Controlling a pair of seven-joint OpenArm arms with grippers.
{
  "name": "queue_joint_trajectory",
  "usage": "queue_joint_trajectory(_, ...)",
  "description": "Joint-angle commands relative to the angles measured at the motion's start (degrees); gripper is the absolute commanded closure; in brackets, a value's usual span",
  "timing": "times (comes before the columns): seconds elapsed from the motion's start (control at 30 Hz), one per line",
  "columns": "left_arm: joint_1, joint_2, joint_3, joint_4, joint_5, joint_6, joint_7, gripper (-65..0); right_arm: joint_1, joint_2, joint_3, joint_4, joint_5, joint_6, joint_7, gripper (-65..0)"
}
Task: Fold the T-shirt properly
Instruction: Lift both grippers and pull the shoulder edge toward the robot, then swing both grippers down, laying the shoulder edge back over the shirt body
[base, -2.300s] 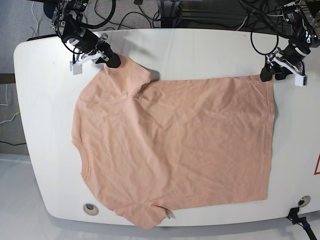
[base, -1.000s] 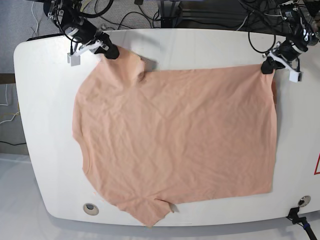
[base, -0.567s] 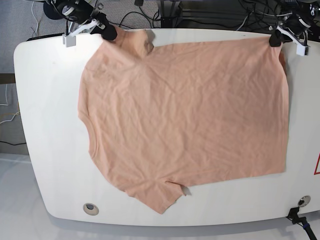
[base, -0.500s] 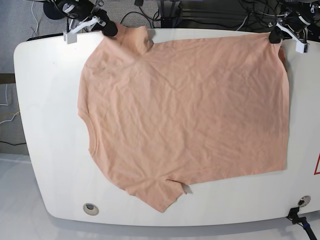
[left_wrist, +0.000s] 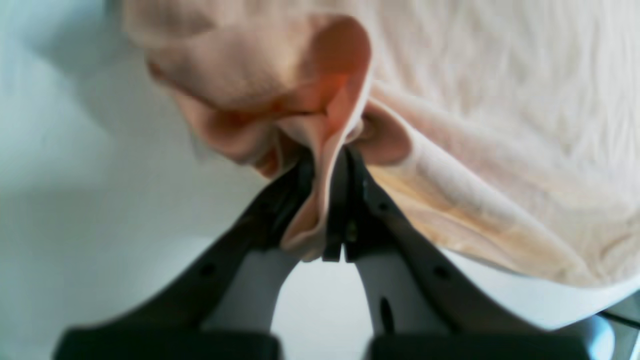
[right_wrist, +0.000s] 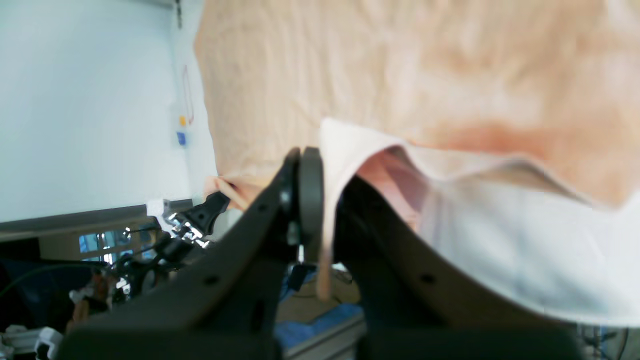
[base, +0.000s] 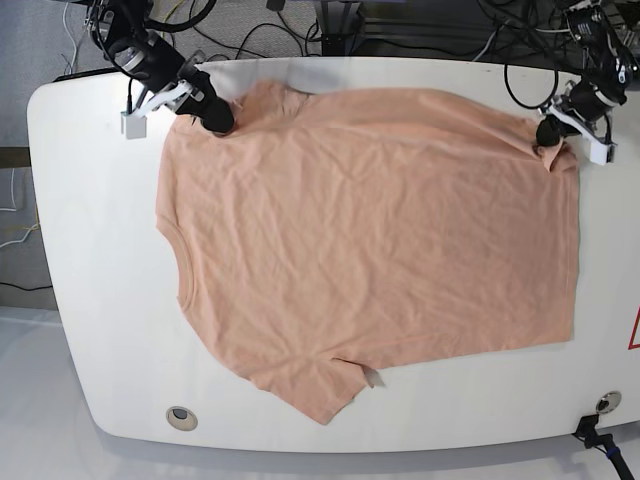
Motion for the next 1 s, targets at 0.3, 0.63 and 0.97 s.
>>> queue_joint_trajectory(0.3, -7.84, -0.78, 1.49, 0.4, -1.34, -0.32, 1.27, 0.0, 11.8, 1.63, -0.97, -7.48, 1.53, 0.72, 0.42, 0.0)
queue_joint_trajectory(0.63, -14.25, 0.27, -7.13, 0.75, -1.25, -0.32, 14.63, 0.0, 20.67, 4.0, -2.47, -15.4, 1.53, 0.72, 0.42, 0.0)
queue_joint_trajectory(0.97, -21.02, -0.08, -7.48, 0.57, -1.25, -0.32, 14.81, 0.0, 29.91, 4.0, -4.4, -24.89, 1.44, 0.72, 0.42, 0.0)
